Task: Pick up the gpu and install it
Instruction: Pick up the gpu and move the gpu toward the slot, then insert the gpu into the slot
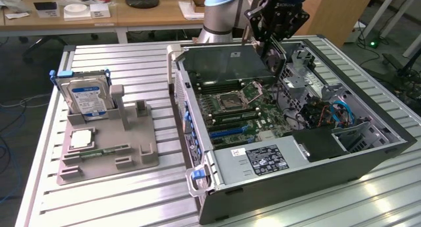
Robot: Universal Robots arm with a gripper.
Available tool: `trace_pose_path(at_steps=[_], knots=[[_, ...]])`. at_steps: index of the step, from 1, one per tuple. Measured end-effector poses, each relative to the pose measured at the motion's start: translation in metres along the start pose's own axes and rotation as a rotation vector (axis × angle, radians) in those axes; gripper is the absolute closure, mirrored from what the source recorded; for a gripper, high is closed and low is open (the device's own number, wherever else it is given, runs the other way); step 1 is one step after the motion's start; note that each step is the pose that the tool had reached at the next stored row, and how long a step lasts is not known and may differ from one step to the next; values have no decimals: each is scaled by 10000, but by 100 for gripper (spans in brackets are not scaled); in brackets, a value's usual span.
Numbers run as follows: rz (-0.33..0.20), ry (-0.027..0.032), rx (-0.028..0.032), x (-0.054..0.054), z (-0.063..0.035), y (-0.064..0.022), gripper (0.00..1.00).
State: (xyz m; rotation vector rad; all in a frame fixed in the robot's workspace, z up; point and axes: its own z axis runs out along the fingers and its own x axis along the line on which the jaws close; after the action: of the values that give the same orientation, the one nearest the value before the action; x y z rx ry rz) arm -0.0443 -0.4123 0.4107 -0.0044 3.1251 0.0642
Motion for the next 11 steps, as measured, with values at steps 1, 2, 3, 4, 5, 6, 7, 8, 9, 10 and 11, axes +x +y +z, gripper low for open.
trace_pose_path(at_steps=[1,2,3,4,5,6,7,8,9,10,11], knots=[[0,0,0,0,0,0,72],[-1,-1,0,0,0,0,72],[0,0,0,0,0,0,72],[0,0,0,0,0,0,72],[0,0,1,0,0,0,72],[0,0,0,0,0,0,72],[0,0,0,0,0,0,72],[0,0,0,0,0,0,72],[0,0,0,0,0,0,72],[-4,0,0,0,0,0,72],[-17,0,0,0,0,0,72]])
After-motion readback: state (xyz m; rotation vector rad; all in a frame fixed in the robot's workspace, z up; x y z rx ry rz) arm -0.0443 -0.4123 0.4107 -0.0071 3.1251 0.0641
